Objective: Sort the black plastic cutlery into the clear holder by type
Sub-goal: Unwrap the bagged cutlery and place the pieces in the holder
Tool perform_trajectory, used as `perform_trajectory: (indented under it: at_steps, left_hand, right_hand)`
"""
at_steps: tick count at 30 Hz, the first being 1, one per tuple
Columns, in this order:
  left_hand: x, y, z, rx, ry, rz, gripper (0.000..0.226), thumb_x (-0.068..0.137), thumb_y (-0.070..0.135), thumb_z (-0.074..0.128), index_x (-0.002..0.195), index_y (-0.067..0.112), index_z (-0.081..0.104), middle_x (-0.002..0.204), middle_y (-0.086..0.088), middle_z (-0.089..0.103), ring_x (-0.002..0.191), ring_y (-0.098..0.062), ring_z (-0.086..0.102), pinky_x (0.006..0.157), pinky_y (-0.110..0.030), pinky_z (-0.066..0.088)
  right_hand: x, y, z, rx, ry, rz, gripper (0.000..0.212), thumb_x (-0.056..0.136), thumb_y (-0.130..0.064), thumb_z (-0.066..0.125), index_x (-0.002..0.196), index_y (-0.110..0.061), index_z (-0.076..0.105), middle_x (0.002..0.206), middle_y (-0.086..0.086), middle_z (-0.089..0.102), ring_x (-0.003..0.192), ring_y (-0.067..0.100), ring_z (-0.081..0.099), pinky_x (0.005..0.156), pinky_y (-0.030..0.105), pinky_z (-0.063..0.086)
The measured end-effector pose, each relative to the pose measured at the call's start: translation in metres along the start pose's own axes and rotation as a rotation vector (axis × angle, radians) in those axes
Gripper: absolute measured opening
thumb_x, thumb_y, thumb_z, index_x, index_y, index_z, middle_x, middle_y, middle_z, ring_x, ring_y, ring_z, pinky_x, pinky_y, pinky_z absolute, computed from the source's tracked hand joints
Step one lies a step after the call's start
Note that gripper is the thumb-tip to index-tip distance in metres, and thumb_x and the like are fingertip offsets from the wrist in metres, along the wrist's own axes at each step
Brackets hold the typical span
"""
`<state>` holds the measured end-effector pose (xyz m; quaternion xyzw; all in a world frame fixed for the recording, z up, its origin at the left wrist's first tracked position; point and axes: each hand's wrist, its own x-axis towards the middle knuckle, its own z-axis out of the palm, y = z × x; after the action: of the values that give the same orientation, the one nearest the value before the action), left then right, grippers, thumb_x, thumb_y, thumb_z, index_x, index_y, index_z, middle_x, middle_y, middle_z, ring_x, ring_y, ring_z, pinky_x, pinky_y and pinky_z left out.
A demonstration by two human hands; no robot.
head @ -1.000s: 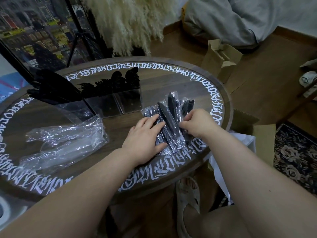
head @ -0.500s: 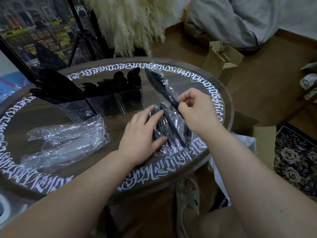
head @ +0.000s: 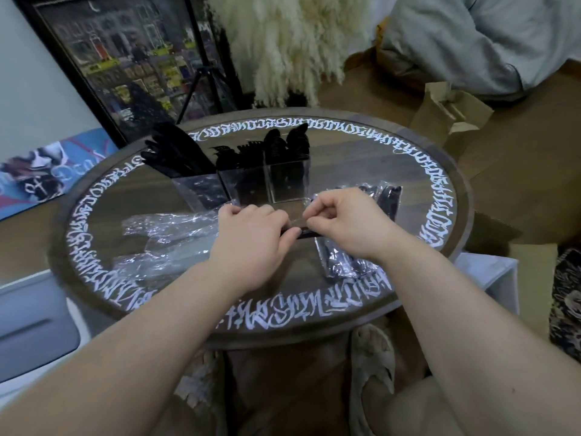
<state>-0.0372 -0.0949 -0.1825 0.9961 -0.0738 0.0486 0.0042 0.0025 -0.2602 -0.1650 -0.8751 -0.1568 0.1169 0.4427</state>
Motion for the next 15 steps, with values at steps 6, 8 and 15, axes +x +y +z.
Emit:
perform_trajectory:
  at_steps: [6, 8, 15]
  left_hand:
    - [-0.022, -0.031, -0.001, -0.127, 0.027, -0.070, 0.032, 0.098, 0.048, 0.034, 0.094, 0.023, 0.054, 0.091, 0.006, 0.058, 0.085, -0.020, 0.057, 0.070, -0.033, 0.039]
    - [-0.029, -0.041, 0.000, -0.165, 0.025, -0.099, 0.033, 0.097, 0.049, 0.033, 0.085, 0.024, 0.052, 0.079, 0.008, 0.055, 0.075, -0.019, 0.055, 0.061, -0.032, 0.039]
    - [-0.037, -0.067, 0.005, -0.288, -0.010, -0.172, 0.046, 0.099, 0.050, 0.026, 0.061, 0.026, 0.038, 0.059, 0.005, 0.050, 0.060, -0.017, 0.050, 0.055, -0.032, 0.035]
  right_hand:
    - [0.005, -0.015, 0.016, -0.132, 0.007, -0.009, 0.014, 0.087, -0.015, 0.062, 0.079, -0.025, 0.068, 0.073, -0.016, 0.061, 0.077, 0.008, 0.059, 0.073, 0.023, 0.046]
    - [0.006, -0.021, 0.023, -0.159, -0.003, -0.029, 0.016, 0.088, -0.016, 0.062, 0.078, -0.027, 0.067, 0.072, -0.018, 0.060, 0.078, 0.008, 0.059, 0.075, 0.024, 0.046]
    - [0.012, -0.040, 0.045, -0.231, 0.013, -0.150, 0.014, 0.090, -0.020, 0.061, 0.088, -0.025, 0.073, 0.069, -0.018, 0.060, 0.071, 0.006, 0.058, 0.076, 0.023, 0.044]
